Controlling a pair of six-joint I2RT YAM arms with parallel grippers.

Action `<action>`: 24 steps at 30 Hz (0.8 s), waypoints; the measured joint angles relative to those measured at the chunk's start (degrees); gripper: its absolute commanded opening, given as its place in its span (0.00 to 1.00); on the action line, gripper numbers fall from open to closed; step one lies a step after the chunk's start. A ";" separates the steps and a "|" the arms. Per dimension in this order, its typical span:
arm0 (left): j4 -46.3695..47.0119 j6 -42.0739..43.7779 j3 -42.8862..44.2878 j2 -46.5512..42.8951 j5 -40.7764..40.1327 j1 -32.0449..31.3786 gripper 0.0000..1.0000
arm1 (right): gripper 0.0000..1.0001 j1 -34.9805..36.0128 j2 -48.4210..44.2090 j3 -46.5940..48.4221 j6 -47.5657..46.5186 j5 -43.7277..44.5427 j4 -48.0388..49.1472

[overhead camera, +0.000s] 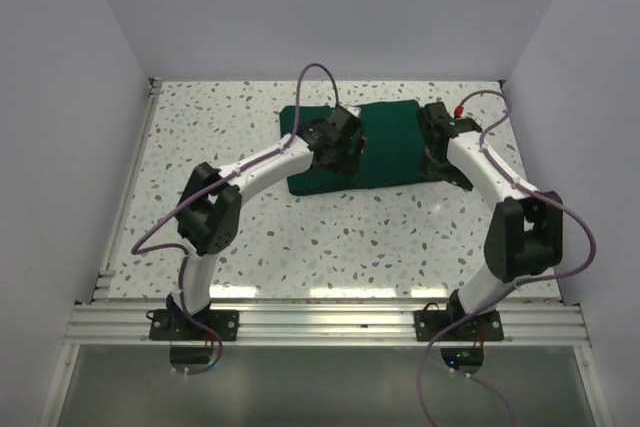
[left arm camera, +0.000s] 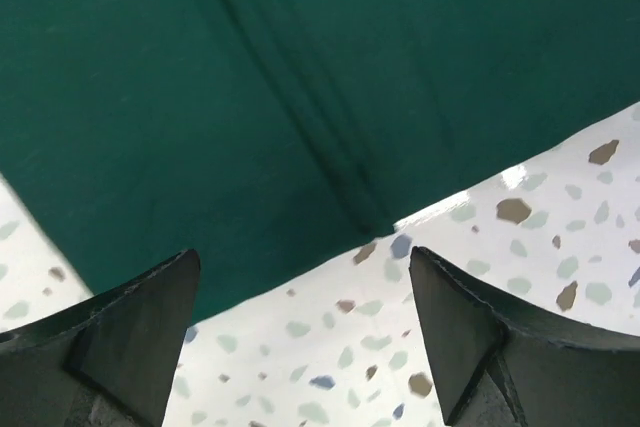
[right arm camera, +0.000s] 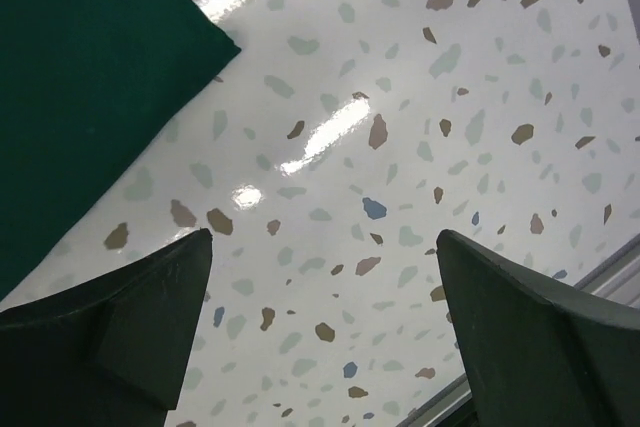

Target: Open and lay out the surgical kit

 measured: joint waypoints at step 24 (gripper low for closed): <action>-7.21 4.22 15.69 15.91 -9.16 -2.73 0.00 | 0.99 0.55 -14.01 -1.27 -2.29 -0.35 -1.73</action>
